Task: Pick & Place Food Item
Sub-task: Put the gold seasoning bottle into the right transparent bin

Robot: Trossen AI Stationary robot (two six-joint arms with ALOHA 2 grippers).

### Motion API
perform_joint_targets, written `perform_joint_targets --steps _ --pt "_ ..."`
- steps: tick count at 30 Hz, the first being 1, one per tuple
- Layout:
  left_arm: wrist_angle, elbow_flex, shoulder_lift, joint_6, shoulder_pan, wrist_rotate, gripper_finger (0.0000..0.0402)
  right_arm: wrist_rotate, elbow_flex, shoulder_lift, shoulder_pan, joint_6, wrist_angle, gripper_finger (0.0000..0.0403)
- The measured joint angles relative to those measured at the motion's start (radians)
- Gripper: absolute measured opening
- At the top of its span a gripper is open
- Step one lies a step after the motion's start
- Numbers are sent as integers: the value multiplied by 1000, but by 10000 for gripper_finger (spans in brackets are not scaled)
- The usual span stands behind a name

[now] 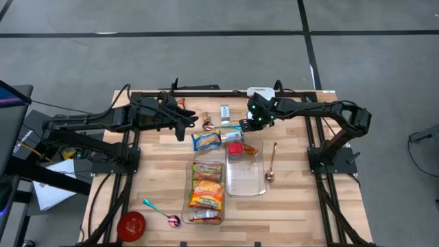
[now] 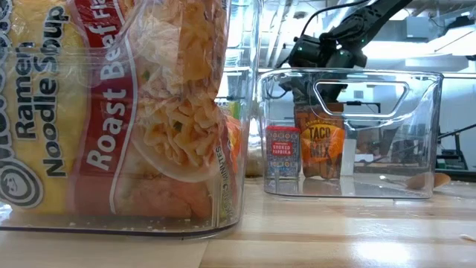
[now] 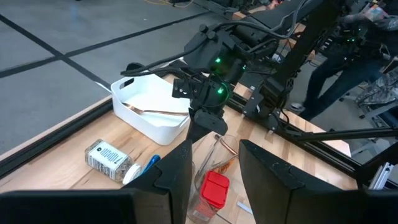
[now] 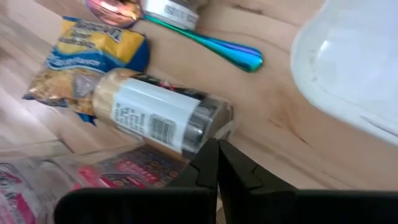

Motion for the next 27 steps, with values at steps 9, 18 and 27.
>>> perform_joint_targets --steps 9,18,27 --pt "1 0 0 0 0 -1 127 20 88 -4 10 10 -20 0" --pt "21 0 64 -88 78 39 106 124 269 -131 29 -61 -156 0" --pt "354 9 426 -174 242 440 7 228 273 -356 48 -25 -277 0"
